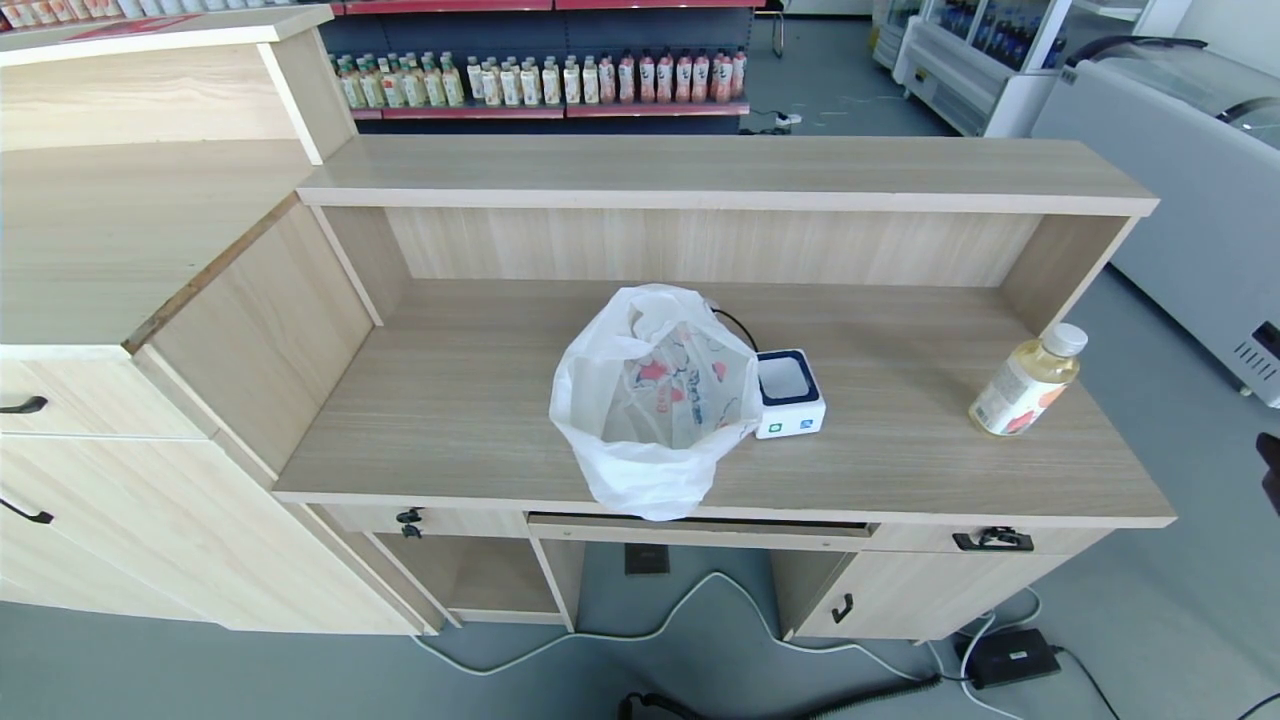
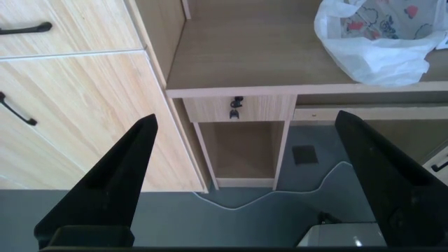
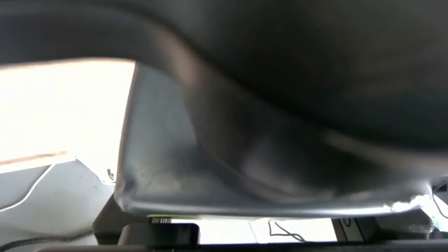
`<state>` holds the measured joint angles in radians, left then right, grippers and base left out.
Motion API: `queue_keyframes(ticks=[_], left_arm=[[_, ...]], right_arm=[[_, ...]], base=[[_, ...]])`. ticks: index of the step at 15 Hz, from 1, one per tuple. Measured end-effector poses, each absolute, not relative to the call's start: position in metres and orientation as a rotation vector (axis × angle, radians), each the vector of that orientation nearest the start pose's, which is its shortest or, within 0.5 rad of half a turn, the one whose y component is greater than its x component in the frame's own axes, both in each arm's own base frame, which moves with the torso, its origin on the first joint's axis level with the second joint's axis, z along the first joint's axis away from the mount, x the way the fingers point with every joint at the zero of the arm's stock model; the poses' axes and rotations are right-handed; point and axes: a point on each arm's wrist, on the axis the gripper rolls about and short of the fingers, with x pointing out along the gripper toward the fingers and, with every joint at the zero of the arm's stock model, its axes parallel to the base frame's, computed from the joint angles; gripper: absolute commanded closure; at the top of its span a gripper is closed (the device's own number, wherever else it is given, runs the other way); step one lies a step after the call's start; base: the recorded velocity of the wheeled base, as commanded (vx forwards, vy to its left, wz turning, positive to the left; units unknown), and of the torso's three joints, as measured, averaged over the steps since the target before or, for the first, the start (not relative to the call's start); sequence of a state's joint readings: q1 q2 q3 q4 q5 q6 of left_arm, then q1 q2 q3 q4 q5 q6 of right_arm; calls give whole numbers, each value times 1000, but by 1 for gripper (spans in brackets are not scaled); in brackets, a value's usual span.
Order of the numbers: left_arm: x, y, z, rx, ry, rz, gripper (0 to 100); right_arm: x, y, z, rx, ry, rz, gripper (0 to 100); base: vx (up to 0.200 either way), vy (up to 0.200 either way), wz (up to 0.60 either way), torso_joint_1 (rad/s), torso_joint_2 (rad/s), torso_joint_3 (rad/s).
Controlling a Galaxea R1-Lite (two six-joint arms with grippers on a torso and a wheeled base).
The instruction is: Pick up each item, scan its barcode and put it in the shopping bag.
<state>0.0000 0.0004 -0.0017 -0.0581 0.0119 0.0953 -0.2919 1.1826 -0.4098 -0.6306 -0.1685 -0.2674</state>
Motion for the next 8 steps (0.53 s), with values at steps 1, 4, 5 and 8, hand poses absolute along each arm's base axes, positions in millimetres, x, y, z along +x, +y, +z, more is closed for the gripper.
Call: queue_keyframes(ticks=[1,4,5,8], left_arm=[[-23,0,82,95,-59,15,0],[-23,0,82,95,-59,15,0],[-23,0,82,95,-57,15,0],[-23,0,82,95,-59,14,0]], right_arm=[[159,-51,195,-247,207,-438,100],[169,-54,198,-231,201,-433,100],[176,-56,201,-213,187,-435,100],[222,-68,205,-42,147,-395,100]], base=[[0,0,600,2,-2,2],[0,0,400,2,2,2],[0,0,0,0,0,0],[0,0,0,0,0,0]])
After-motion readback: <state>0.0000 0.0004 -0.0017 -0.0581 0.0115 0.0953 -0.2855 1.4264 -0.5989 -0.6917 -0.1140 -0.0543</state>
